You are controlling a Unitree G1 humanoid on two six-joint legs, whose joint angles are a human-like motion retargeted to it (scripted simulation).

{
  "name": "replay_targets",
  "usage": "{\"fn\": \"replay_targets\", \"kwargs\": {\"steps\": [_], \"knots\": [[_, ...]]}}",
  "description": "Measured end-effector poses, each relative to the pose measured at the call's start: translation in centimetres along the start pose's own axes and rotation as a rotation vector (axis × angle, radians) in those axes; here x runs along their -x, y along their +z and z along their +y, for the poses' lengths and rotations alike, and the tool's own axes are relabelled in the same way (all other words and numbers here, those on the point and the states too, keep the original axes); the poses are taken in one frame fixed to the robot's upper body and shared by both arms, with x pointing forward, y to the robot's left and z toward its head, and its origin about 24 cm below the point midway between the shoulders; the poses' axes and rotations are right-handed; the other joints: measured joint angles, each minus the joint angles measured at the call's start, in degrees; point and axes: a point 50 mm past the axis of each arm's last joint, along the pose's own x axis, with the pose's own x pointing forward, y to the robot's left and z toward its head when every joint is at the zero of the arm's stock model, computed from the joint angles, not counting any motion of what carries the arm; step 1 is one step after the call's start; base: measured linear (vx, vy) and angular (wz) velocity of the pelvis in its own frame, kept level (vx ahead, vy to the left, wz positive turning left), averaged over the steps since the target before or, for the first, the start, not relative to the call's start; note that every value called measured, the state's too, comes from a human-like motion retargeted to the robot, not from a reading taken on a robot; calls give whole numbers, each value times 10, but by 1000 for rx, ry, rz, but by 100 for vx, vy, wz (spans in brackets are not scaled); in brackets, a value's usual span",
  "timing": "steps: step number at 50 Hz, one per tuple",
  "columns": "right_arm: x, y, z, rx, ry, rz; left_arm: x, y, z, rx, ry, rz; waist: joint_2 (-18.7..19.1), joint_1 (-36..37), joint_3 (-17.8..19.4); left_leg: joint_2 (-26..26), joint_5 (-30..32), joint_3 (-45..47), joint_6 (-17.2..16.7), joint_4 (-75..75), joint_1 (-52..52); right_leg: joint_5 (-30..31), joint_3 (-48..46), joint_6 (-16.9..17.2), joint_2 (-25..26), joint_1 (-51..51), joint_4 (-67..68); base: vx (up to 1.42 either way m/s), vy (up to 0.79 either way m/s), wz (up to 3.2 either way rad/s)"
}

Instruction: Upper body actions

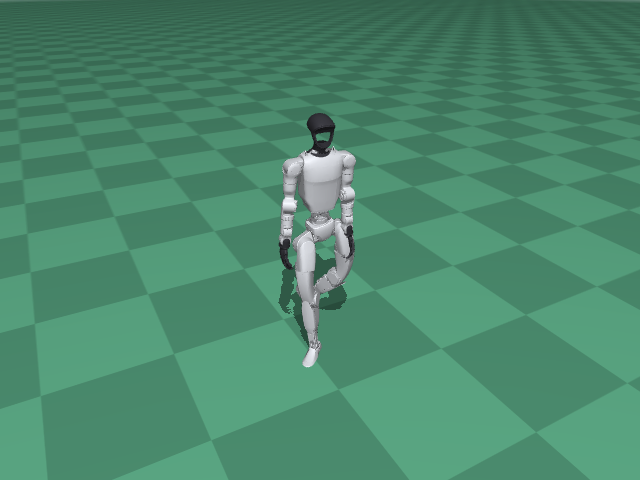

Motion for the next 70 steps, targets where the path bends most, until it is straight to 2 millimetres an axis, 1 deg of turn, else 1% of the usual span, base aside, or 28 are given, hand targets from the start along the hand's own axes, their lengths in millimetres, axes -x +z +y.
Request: {"fn": "replay_targets", "kwargs": {"steps": [2, 5, 7, 10, 13, 16, 17, 18, 19, 21, 23, 27, 30, 32, 39, 42, 45, 48, 50, 52, 56, 58, 60, 61, 63, 65, 67, 70], "knots": [[2, 16, 0, 76, -10, -60, 1, 2, -5, 14, -16, -4, -2, 0, 3, -30, -5, -59, -7, 28, -49, 0, 29, 2, -2, -4, 4, 21, 9, -116], [6, 39, 2, 183, -24, -141, 1, 7, -7, 28, -26, -24, -3, -11, 10, -30, -42, -74, 26, 43, -99, -2, 68, 5, -10, -8, 18, 21, 13, -104], [7, 47, 4, 227, -24, -168, 1, 9, -6, 20, -15, -31, -1, -17, 14, -32, -79, -80, 38, 22, -119, -6, 90, 8, -11, -7, 26, 21, 15, -98], [8, 50, 8, 251, -9, -178, 1, 10, -7, 10, -10, -25, 11, -17, 21, -57, -130, -123, 27, -42, -142, -12, 118, 13, 3, -2, 32, 16, 15, -102], [6, 41, 10, 233, 5, -151, 1, 8, -8, 11, -15, -9, 34, -6, 34, -77, -151, -178, -2, -160, -129, -18, 140, 13, 43, 17, 27, 22, 17, -115], [2, 23, 8, 211, 7, -94, 1, 5, -7, 16, -10, 5, 71, 12, 55, -75, -149, -219, -33, -295, -83, -30, 158, 7, 109, 51, 19, 28, 19, -123], [1, 16, 5, 206, 3, -69, 1, 3, -7, 17, -10, 9, 80, 17, 63, -74, -130, -221, -30, -332, -64, -33, 165, 6, 127, 66, 15, 29, 21, -110], [0, 8, 2, 203, -4, -41, 1, 0, -8, 16, -12, 15, 83, 19, 69, -80, -91, -212, -1, -360, -46, -35, 173, 8, 136, 85, 10, 35, 16, -63], [0, -1, -1, 199, -11, -8, 1, -4, -9, 11, -15, 25, 88, 8, 68, -73, -82, -206, -2, -371, -26, -38, 170, 11, 142, 98, 6, 43, 12, -3], [-1, -20, -5, 202, -26, 71, 2, -13, -10, 8, -28, 60, 95, -21, 53, -57, -92, -201, -22, -373, -6, -43, 165, 16, 146, 114, 0, 40, 14, 8], [-1, -35, -7, 182, -39, 131, 2, -18, -8, 6, -25, 92, 98, -39, 41, -57, -100, -200, -21, -373, 0, -48, 167, 20, 151, 120, -3, 21, 15, -21], [0, -54, -10, 82, -34, 181, 1, -6, -3, -20, -5, 49, 89, -11, 44, -62, -121, -184, -16, -385, 30, -57, 192, 20, 155, 127, 5, 12, 17, -57], [1, -65, -10, 95, -31, 232, 1, -8, -1, -7, 0, 55, 88, -3, 28, -66, -132, -178, -11, -389, 36, -62, 206, 22, 158, 124, 10, 16, 6, -44], [0, -61, -9, 103, -31, 219, 1, -9, 0, 20, 7, 58, 88, -8, 26, -65, -138, -177, -10, -388, 38, -63, 208, 25, 158, 125, 11, 4, 6, -11], [-2, -23, -1, 154, -3, 74, 0, -4, 5, 53, 11, 56, 89, -18, 30, -69, -145, -182, -7, -394, 43, -64, 219, 33, 159, 119, 21, 0, 5, -13], [-1, -8, 2, 182, 4, 20, 0, -3, 5, 49, 5, 44, 94, -18, 28, -63, -135, -188, -26, -392, 34, -71, 209, 35, 159, 114, 32, -3, 4, 24], [-1, 0, 4, 198, 11, -16, 0, 3, 4, 37, 1, 21, 95, -22, 29, -58, -127, -209, -46, -382, 20, -85, 182, 37, 157, 117, 44, -8, 5, 81], [-1, -3, 5, 199, 16, -18, 0, 12, 2, 26, 3, -25, 91, -13, 32, -59, -120, -245, -59, -375, 10, -97, 180, 22, 160, 116, 64, -11, 4, 125], [-2, -9, 3, 201, 19, 3, 1, 16, 0, 15, 4, -49, 87, -7, 33, -65, -113, -285, -65, -369, 2, -97, 212, 13, 167, 111, 82, -11, -1, 178], [-2, -16, 2, 198, 20, 29, 1, 20, 0, -3, 6, -65, 81, -8, 37, -76, -103, -336, -69, -360, -7, -91, 278, 14, 176, 99, 103, -14, -5, 232], [-3, -28, 1, 171, 18, 57, 2, 31, 1, -28, 7, -100, 76, -38, 52, -113, -80, -471, -76, -333, -29, -79, 436, 46, 206, 90, 116, -20, -7, 315], [-3, -32, 1, 151, 18, 62, 3, 40, 2, -31, 10, -129, 75, -53, 59, -137, -66, -542, -81, -320, -42, -89, 461, 63, 213, 93, 116, -26, -5, 333], [-3, -34, 1, 134, 19, 64, 4, 52, 3, -32, 10, -168, 73, -52, 71, -160, -47, -603, -90, -314, -50, -108, 410, 58, 206, 98, 113, -35, -1, 295], [-3, -34, 1, 130, 19, 66, 6, 60, 3, -33, 8, -191, 68, -42, 78, -171, -37, -616, -95, -318, -52, -108, 372, 47, 196, 101, 102, -44, 1, 249], [-3, -35, -1, 123, 19, 69, 8, 74, 1, -33, -3, -236, 61, -1, 93, -184, -20, -623, -102, -330, -59, -106, 329, 27, 199, 108, 84, -52, 3, 191], [-3, -31, -2, 108, 16, 53, 12, 87, -7, -48, -39, -287, 66, 45, 110, -187, -20, -626, -94, -346, -69, -107, 288, 25, 198, 115, 72, -63, 4, 211], [-2, -25, -7, 114, 3, 21, 17, 100, -18, -66, -94, -335, 70, 68, 121, -181, -50, -567, -63, -363, -92, -108, 223, 34, 177, 119, 61, -71, 7, 281], [-2, -20, -15, 158, -37, -4, 22, 111, -27, -98, -148, -392, 76, 60, 122, -148, -107, -390, -34, -391, -131, -115, 107, 40, 164, 131, 39, -52, 6, 351]]}}
